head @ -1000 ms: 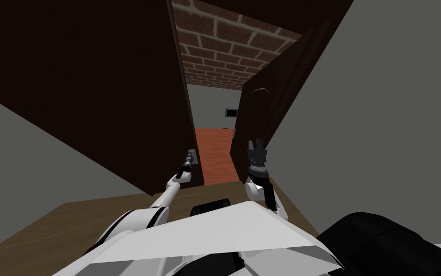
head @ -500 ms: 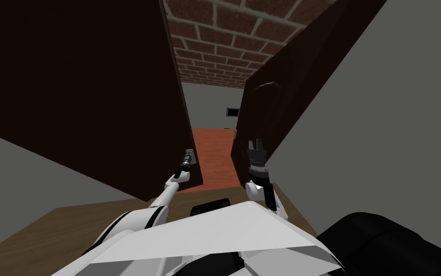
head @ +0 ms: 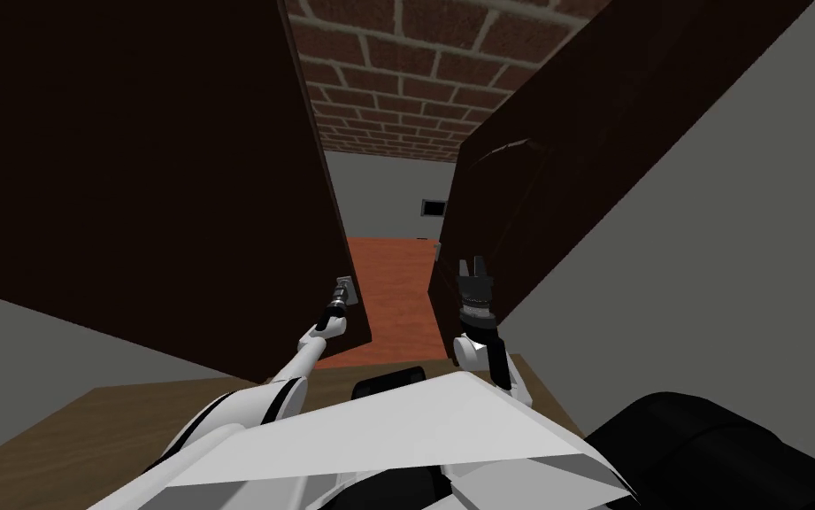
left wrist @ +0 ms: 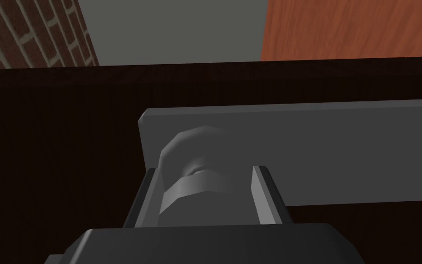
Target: Push the door open
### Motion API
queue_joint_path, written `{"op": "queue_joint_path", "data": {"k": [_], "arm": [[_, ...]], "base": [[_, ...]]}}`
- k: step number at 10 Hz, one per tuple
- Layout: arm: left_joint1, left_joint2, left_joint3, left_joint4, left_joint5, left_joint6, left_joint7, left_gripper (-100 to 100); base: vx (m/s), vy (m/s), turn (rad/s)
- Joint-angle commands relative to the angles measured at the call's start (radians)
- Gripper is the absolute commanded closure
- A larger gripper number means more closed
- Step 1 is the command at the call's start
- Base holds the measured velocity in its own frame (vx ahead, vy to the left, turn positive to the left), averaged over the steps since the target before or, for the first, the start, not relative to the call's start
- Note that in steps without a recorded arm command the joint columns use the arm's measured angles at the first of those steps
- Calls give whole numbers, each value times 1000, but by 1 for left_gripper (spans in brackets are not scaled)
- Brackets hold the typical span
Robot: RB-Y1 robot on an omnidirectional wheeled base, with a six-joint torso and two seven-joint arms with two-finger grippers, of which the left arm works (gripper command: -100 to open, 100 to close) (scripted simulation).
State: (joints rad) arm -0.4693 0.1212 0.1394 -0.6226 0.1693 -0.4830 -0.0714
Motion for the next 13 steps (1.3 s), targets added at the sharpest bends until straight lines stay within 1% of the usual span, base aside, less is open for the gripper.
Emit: {"op": "queue_joint_path", "data": {"k": [1, 2, 3, 6, 9, 13], "arm": [[13, 19, 26, -21, 7, 3, -5, 100], [13, 19, 26, -21, 7, 3, -5, 100], [14, 26, 43, -19, 13, 3, -10, 100], [16, 40, 76, -14, 23, 3, -19, 100], [18, 52, 106, -9, 32, 3, -28, 100], [20, 66, 142, -4, 43, 3, -39, 100]], "base": [[189, -107, 75], [129, -59, 13], [154, -60, 36], [180, -115, 85], [182, -112, 69], [181, -84, 57]]}}
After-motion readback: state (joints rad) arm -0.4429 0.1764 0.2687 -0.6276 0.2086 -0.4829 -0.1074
